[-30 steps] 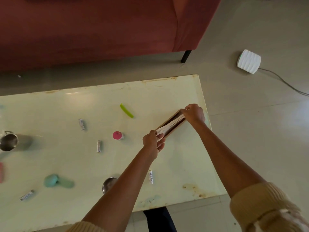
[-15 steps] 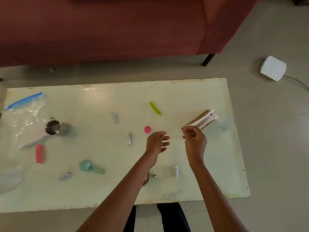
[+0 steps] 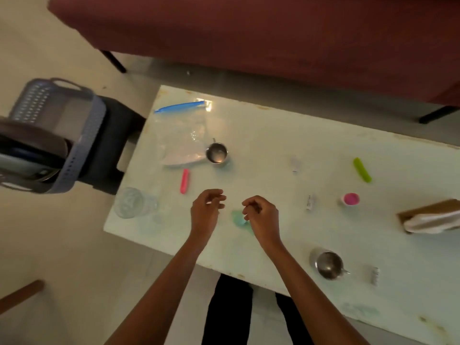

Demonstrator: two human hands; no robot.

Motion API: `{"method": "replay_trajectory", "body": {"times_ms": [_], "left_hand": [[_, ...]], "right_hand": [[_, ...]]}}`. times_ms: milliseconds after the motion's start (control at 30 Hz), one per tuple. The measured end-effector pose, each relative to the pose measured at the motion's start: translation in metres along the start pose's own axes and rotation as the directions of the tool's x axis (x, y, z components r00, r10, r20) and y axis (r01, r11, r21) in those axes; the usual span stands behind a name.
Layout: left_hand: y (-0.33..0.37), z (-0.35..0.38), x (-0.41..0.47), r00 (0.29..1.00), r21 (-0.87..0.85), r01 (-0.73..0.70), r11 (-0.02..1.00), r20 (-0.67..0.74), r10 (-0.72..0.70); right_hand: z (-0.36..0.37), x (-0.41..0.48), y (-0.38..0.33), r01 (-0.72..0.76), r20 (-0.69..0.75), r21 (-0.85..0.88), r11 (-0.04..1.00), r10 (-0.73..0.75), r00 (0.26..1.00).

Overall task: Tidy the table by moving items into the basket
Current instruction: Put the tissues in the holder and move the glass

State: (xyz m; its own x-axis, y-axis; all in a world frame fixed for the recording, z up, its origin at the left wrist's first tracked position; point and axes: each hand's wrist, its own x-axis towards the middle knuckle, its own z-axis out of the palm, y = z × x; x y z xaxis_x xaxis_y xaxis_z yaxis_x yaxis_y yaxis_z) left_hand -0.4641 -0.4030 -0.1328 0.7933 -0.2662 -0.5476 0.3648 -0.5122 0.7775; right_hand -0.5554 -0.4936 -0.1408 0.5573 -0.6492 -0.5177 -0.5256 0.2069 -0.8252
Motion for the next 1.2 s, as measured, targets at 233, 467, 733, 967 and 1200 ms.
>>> {"method": "replay_trajectory", "body": {"times_ms": [233, 467, 733, 967, 1200], "left_hand": [[-0.030, -0.126, 0.044, 0.847, 0.572, 0.126, 0.811, -0.488, 0.212], [-0.048, -0.152, 0.070, 0.868, 0.305, 0.291, 0.907, -0.483, -0.115], [-0.048, -0.156, 0.079, 0.850, 0.313, 0.268, 0.911, -0.521, -0.071], [-0.026, -0.139, 0.045, 0.934, 0.555, 0.046, 0.831, -0.318, 0.161], [0.025, -0.071, 0.019, 0.931, 0.638, -0.275, 0.719, -0.011, 0.365]], "right_hand": [[0.084, -0.008, -0.016, 0.002, 0.158, -0.091, 0.996, 0.012, 0.987], [0.097, -0.003, -0.012, -0.009, 0.160, -0.139, 0.990, 0.031, 0.987], [0.068, 0.009, 0.009, -0.054, 0.082, -0.145, 0.988, 0.067, 0.994], [0.011, 0.036, 0.031, 0.030, -0.064, -0.342, 0.939, -0.055, 0.996], [-0.055, 0.092, 0.034, 0.166, 0.039, -0.849, 0.502, -0.253, 0.967]]}}
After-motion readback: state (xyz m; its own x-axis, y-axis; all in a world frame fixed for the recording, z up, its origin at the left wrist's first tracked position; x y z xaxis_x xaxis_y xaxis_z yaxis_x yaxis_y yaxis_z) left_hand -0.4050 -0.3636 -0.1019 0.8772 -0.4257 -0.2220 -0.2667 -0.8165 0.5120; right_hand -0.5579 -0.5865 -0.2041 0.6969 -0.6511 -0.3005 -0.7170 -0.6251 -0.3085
